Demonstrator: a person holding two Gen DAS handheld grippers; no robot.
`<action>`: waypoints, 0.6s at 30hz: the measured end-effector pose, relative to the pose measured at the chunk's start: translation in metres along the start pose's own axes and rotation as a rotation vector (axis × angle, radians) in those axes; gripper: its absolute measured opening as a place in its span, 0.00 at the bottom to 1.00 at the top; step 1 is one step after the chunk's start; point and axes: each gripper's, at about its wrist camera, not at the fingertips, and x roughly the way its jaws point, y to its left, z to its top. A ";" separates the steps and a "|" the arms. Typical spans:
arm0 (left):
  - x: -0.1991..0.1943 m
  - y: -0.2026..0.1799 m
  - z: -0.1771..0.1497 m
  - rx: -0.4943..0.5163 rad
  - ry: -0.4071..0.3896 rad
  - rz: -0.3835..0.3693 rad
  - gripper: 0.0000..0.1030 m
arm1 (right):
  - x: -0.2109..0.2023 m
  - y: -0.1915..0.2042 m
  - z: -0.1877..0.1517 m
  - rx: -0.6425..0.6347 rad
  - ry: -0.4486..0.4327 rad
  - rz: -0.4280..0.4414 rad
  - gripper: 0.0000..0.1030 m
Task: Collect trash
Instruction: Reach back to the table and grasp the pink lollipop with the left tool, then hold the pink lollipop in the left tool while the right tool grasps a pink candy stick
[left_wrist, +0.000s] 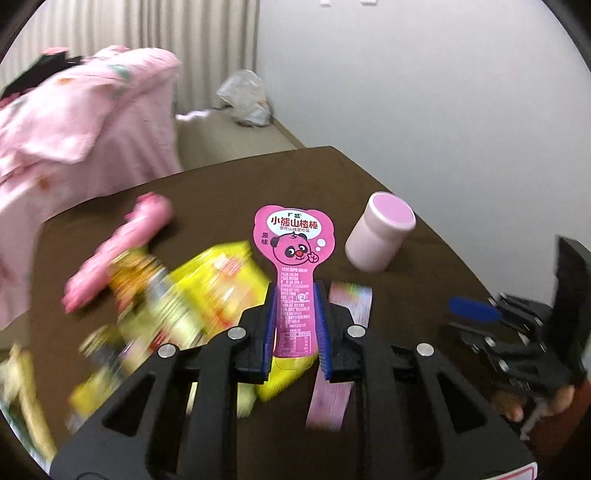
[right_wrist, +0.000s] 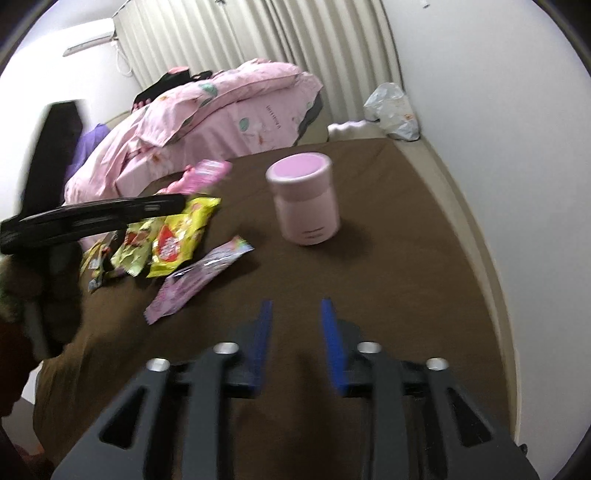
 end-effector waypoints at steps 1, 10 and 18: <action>-0.013 0.003 -0.010 -0.009 -0.006 0.013 0.18 | 0.002 0.004 0.000 0.000 0.002 0.023 0.40; -0.081 0.063 -0.118 -0.219 0.037 0.155 0.18 | 0.047 0.050 0.015 -0.010 0.105 0.127 0.40; -0.098 0.085 -0.158 -0.324 0.044 0.149 0.19 | 0.077 0.075 0.033 -0.029 0.126 0.093 0.38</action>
